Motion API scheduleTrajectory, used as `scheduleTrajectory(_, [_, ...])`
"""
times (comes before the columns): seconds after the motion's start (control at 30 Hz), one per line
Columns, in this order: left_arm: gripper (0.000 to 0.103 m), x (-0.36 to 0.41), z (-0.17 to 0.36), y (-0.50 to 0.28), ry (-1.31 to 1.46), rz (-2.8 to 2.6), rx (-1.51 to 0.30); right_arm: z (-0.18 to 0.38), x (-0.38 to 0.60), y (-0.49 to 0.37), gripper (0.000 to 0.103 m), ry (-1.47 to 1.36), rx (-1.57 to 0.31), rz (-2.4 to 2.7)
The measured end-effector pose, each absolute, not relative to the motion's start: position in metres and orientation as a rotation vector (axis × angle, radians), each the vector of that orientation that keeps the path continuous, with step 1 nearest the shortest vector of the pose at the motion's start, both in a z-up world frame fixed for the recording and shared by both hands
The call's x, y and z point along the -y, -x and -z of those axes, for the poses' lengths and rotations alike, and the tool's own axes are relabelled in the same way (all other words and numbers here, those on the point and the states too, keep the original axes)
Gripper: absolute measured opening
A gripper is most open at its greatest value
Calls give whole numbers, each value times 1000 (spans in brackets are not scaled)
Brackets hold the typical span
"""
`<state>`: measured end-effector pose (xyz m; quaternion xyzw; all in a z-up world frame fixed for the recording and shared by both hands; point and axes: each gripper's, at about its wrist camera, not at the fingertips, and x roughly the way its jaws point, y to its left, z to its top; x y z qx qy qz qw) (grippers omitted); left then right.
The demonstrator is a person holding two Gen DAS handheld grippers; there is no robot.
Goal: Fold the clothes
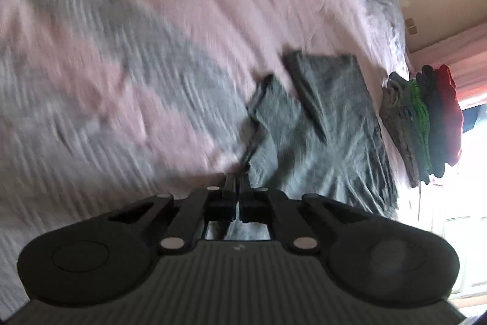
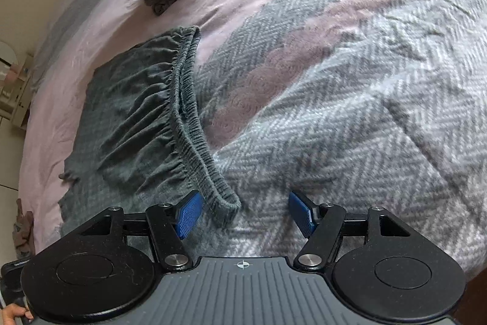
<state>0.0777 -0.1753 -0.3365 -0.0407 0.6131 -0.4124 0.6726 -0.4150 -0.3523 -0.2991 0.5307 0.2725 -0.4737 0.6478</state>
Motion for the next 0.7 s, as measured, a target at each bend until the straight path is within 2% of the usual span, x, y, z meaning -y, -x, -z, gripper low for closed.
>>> scheduleTrajectory(0.2, [0, 194, 325, -71, -187, 1035, -1273, 302, 356, 402, 67, -1162, -670, 1104])
scheduleTrajectory(0.27, [4, 201, 319, -79, -149, 1060, -1282, 300, 357, 401, 67, -1164, -663, 1119])
scheduleTrajectory(0.3, [12, 206, 315, -85, -106, 1074, -1280, 299, 357, 401, 67, -1168, -658, 1126])
scheduleTrajectory(0.33, [25, 210, 314, -91, -74, 1077, -1284, 299, 358, 401, 67, -1176, -654, 1132])
scheduleTrajectory(0.4, [41, 226, 315, -105, -14, 1052, -1301, 299, 360, 401, 67, -1187, -652, 1143])
scheduleTrajectory(0.5, [41, 259, 327, -119, -22, 1045, -1314, 301, 362, 398, 67, -1190, -659, 1158])
scheduleTrajectory(0.57, [35, 279, 337, -124, -59, 1058, -1313, 302, 363, 396, 67, -1190, -661, 1167])
scheduleTrajectory(0.6, [24, 285, 340, -123, -86, 1071, -1316, 303, 363, 396, 67, -1192, -660, 1172])
scheduleTrajectory(0.63, [0, 291, 344, -123, -113, 1085, -1318, 303, 363, 396, 67, -1193, -659, 1176])
scheduleTrajectory(0.7, [0, 299, 345, -123, -164, 1111, -1282, 303, 363, 396, 67, -1194, -659, 1181])
